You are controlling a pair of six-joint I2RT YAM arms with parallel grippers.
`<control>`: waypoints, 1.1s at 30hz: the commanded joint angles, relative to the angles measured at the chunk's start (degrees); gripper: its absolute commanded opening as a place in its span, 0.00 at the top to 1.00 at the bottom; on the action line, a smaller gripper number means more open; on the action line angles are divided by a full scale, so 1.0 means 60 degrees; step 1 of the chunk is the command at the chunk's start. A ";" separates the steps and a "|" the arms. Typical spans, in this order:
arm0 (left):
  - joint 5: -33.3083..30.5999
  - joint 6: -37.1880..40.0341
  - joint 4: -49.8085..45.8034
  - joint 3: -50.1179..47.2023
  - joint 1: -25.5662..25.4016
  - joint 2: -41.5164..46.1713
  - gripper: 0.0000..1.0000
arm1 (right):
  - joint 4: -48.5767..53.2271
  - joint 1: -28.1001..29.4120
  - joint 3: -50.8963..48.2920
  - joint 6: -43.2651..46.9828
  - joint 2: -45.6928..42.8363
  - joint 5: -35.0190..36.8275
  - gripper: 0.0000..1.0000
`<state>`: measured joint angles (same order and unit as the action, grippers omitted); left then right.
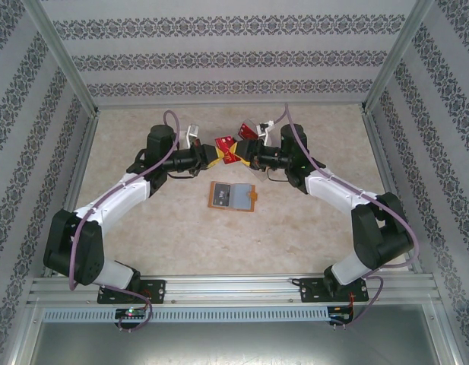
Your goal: Take the credit cards out of the card holder
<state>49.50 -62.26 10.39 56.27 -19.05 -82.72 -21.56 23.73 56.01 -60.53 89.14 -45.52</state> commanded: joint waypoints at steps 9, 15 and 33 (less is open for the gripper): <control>-0.0156 -0.0041 -0.0022 -0.0245 0.0200 0.0756 1.00 | -0.1784 -0.0029 -0.0677 -0.0722 -0.0424 -0.0207 0.72; -0.0228 -0.0036 -0.0124 -0.0427 0.0197 0.0823 1.00 | -0.1735 0.0089 -0.0689 -0.0559 -0.0436 -0.0211 0.83; -0.4668 0.3292 -0.4955 -0.0571 0.1384 0.1414 0.08 | 0.4232 0.0250 0.0179 0.4564 -0.1872 0.3473 1.00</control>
<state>30.17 -50.19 -11.05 54.22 -13.06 -76.09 -8.49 24.64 53.15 -45.95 78.85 -33.65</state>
